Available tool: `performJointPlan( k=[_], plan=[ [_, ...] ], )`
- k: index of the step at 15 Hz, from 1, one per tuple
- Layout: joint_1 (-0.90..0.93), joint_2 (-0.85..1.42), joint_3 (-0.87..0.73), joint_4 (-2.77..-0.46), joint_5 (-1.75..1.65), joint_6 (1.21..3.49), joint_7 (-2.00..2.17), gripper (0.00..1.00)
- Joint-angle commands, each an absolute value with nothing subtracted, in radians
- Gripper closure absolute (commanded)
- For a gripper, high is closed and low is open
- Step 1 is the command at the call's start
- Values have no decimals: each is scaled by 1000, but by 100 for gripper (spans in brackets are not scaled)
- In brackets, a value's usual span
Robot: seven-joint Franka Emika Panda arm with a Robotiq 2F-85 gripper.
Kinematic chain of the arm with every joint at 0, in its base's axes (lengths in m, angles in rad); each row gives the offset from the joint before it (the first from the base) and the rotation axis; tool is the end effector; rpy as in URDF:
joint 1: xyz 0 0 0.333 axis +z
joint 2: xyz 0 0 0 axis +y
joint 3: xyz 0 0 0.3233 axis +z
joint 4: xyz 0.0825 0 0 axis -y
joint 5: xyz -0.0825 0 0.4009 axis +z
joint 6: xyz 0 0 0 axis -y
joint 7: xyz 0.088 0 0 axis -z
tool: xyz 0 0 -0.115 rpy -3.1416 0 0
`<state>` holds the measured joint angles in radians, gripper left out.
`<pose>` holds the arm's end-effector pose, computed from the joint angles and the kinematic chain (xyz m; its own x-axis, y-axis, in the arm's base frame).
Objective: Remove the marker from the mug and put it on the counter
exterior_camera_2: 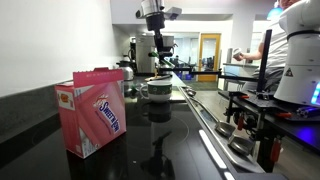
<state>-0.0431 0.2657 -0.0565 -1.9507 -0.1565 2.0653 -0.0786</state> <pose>0.6007 -0.0683 0.3220 0.9846 0.0531 -0.1663 0.0747 -0.9891 0.1265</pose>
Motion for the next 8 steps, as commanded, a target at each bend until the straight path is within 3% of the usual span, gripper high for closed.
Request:
performJointPlan(
  k=[1, 8],
  plan=[
    [-50, 211, -24, -1956, -22, 1975, -88, 95],
    [15, 318, 18, -1897, 203, 2046, 213, 95]
  ],
)
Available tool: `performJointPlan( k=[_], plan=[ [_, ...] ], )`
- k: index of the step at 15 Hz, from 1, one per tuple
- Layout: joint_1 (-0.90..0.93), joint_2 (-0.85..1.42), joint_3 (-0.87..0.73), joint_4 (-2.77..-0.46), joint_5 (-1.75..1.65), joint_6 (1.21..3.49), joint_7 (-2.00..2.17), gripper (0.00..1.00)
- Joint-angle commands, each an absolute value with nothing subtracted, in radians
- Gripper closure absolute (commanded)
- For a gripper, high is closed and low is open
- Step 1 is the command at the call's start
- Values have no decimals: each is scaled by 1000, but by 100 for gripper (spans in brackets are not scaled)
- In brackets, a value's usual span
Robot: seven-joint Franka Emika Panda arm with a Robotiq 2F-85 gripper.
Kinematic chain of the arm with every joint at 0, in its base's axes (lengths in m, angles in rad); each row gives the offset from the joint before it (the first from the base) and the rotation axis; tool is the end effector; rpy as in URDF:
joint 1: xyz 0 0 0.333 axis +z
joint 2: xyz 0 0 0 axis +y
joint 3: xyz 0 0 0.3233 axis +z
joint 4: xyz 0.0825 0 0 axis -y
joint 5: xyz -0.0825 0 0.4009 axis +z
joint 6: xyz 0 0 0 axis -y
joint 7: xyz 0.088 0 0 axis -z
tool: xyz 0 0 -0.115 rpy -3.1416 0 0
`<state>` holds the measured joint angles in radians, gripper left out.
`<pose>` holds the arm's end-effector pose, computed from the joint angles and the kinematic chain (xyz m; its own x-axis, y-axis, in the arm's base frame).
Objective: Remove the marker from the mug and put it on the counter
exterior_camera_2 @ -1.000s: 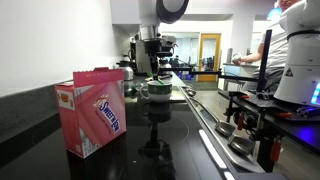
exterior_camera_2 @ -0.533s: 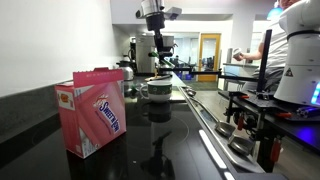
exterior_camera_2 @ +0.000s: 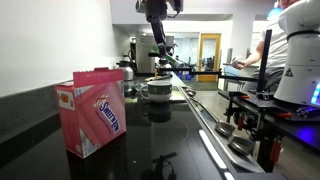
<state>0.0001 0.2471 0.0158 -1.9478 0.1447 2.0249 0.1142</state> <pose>0.6001 0.0186 0.3313 0.9695 -0.1600 -0.1858 -0.1806 -0.9784 -0.1003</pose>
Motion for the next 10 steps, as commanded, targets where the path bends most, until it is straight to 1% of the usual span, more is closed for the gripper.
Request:
performJointPlan(
  k=[1, 3, 6, 10],
  plan=[
    [25, 360, 20, -1880, 216, 2063, 239, 95],
    [49, 436, 24, -1842, 219, 2078, 284, 95],
    [77, 548, 34, -1788, 213, 2034, 303, 95],
    [119, 636, 50, -1768, 214, 2080, 307, 95]
  ],
)
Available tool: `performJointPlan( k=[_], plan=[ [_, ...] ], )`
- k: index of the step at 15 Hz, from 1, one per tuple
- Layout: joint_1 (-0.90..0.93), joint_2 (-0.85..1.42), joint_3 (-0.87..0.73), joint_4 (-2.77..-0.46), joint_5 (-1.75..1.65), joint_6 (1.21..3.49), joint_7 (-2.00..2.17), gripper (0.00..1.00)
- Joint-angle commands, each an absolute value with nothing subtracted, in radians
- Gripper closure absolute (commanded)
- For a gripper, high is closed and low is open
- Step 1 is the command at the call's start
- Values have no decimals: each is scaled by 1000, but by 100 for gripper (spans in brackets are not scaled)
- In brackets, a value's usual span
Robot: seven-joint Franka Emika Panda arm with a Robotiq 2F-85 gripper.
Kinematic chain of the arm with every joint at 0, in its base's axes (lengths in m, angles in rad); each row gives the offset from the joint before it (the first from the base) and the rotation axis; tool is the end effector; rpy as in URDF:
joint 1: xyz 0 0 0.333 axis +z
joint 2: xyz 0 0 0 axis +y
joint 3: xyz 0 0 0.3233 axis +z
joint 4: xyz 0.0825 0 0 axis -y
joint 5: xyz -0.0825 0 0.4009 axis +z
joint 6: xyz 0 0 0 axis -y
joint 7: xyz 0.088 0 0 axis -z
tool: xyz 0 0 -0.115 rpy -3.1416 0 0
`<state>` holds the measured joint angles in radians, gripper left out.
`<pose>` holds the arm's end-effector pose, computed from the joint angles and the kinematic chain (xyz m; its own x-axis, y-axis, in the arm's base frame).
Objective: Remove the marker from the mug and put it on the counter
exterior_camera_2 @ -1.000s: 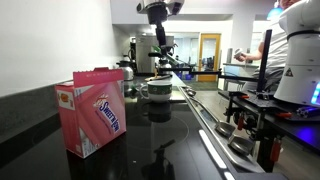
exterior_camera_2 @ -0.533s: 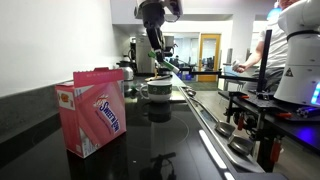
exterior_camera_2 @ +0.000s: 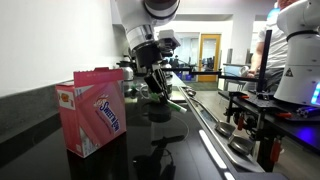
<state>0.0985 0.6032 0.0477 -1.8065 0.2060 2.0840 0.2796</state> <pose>0.6200 0.1021 0.1737 0.9023 -0.2353 -0.3613 -0.2765 -0.9587 -0.0661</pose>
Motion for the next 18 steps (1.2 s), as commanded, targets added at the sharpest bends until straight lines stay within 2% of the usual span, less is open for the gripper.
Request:
performJointPlan(
  k=[1, 5, 6, 7, 8, 12, 15, 16, 18],
  plan=[
    [122, 658, 60, -1752, 228, 2064, 305, 95],
    [123, 712, 78, -1705, 269, 2002, 307, 95],
    [125, 719, 75, -1696, 269, 1989, 305, 89],
    [123, 719, 76, -1698, 266, 1994, 279, 56],
    [123, 713, 77, -1704, 264, 2020, 262, 55],
    [100, 632, 115, -1765, 290, 2177, 110, 26],
    [121, 487, 119, -1868, 233, 2253, 30, 4],
    [133, 438, 110, -1897, 195, 2260, 25, 0],
    [144, 314, 98, -1960, 115, 2254, 32, 0]
  ],
)
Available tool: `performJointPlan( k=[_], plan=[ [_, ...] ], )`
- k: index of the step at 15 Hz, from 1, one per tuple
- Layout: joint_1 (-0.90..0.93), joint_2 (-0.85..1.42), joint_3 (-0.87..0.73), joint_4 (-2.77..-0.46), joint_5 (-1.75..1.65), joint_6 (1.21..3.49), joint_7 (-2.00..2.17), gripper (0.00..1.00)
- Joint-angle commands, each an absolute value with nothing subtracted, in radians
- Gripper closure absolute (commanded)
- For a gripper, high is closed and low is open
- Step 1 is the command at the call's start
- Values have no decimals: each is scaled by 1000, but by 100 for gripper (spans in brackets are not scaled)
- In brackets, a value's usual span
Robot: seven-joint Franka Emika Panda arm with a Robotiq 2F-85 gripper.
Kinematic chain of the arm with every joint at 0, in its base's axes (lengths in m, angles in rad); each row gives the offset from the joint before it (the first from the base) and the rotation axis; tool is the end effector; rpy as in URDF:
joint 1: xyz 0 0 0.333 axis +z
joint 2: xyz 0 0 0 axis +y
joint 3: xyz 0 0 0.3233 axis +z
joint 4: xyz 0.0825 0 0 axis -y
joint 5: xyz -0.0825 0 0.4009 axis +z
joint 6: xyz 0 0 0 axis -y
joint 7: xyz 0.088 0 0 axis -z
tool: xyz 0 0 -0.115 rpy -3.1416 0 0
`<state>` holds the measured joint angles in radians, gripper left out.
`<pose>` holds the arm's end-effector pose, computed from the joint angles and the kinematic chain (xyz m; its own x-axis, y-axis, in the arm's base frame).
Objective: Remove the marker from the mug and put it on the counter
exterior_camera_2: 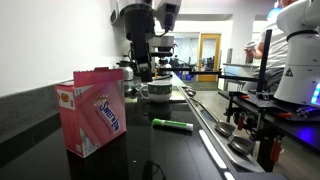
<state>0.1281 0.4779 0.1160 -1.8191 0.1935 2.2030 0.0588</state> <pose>0.6339 0.1614 0.2577 0.9911 0.0637 -0.1166 0.0407 -0.9810 -0.1896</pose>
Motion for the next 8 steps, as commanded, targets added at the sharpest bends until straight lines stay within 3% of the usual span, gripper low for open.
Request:
performJointPlan(
  k=[1, 8],
  plan=[
    [141, 257, 99, -1989, 85, 2260, 34, 0],
    [115, -9, 106, -2100, 36, 2227, 25, 0]
  ],
)
